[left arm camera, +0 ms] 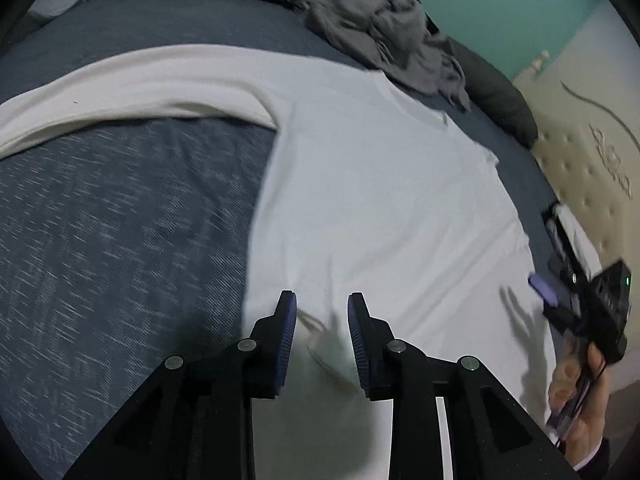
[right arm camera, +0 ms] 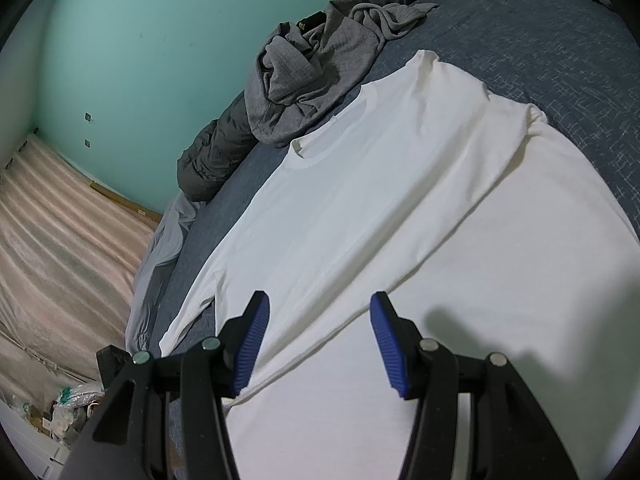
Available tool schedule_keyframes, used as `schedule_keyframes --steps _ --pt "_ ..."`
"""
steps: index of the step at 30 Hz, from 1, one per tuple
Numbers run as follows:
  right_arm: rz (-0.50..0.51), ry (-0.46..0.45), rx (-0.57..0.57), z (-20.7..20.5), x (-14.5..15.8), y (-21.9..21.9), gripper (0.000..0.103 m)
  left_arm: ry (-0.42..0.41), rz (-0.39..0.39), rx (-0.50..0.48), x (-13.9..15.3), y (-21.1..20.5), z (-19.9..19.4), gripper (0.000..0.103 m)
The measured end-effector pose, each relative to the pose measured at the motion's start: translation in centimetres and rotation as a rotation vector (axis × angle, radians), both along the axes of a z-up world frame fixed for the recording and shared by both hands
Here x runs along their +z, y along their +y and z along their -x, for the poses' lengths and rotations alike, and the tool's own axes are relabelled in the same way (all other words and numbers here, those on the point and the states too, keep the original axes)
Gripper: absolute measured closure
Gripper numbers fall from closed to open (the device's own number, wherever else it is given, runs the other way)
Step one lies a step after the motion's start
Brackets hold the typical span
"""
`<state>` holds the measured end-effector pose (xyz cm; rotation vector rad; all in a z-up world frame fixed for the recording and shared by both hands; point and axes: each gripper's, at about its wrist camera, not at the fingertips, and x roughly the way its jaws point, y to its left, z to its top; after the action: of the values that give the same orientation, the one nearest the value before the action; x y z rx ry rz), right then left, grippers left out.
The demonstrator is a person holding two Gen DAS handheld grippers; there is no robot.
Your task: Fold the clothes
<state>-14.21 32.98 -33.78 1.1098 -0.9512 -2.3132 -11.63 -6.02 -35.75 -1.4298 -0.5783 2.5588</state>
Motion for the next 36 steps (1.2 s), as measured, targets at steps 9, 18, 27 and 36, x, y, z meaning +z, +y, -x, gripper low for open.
schedule_keyframes --steps 9,18,27,36 --pt "-0.001 -0.002 0.002 0.1 -0.1 0.0 0.05 -0.06 0.049 -0.038 -1.9 0.7 1.1 0.09" --pt "0.006 -0.002 -0.001 0.0 -0.1 0.2 0.05 -0.022 0.168 -0.022 -0.4 0.5 0.4 0.098" --pt "0.005 -0.007 -0.012 0.1 -0.3 0.5 0.05 -0.023 0.146 0.045 -0.4 -1.1 -0.1 0.098" --pt "-0.015 -0.022 -0.147 0.2 0.0 5.1 0.05 0.003 0.099 -0.081 -0.4 2.8 0.4 0.097"
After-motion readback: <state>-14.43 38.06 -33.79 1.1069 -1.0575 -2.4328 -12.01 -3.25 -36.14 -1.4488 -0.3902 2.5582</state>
